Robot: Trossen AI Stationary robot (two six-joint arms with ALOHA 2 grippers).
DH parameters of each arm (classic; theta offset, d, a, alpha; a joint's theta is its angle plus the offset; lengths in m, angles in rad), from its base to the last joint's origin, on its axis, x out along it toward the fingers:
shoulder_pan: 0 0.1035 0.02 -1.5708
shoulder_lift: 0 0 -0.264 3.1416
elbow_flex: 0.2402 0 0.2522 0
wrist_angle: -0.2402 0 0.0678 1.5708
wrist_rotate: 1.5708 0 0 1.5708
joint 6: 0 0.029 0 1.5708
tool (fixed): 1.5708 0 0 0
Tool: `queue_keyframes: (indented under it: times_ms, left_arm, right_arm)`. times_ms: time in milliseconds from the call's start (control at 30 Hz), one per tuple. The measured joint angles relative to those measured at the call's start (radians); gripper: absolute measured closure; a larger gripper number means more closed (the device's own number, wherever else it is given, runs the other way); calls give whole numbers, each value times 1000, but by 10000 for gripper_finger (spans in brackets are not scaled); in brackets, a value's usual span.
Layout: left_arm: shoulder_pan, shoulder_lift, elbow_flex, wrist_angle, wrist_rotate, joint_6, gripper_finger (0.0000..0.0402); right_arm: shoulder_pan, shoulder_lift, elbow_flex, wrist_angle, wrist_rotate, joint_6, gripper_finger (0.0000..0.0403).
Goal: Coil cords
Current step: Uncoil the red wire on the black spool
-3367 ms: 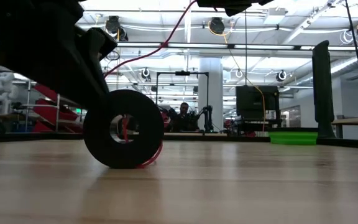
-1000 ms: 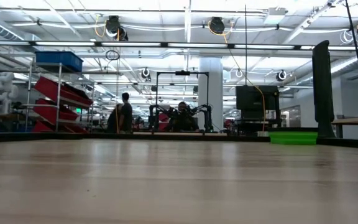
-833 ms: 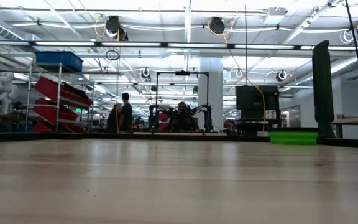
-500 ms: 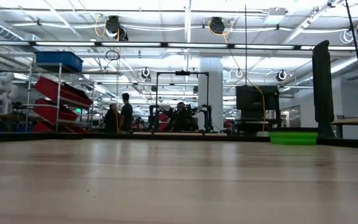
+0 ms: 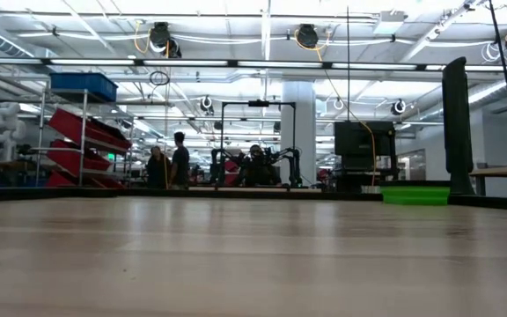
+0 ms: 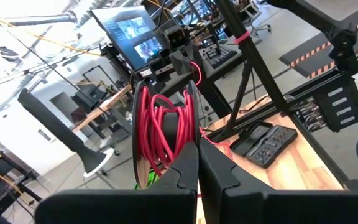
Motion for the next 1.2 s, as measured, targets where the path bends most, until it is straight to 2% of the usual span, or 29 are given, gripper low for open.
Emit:
queue_keyframes:
  times_ms: [233, 400, 633, 800, 1000, 1200]
  left_arm:
    - [18, 0, 0, 0, 0, 0, 401]
    - [65, 0, 0, 0, 4, 0, 401]
    - [174, 0, 0, 0, 21, -1, 401]
    - [269, 16, 0, 4, 156, -7, 401]
    - [364, 45, 0, 32, 276, -8, 401]
    - [436, 64, 0, 46, 422, -50, 401]
  right_arm:
    - [0, 33, 0, 0, 3, -78, 345]
    - [-3, 53, 0, 12, 85, -125, 296]
    - [-26, 96, 0, 216, 96, -274, 250]
    - [-74, 163, 0, 304, 20, -387, 239]
    - [-120, 263, 0, 466, 15, -573, 242]
    - [-149, 335, 0, 586, 15, -636, 251]
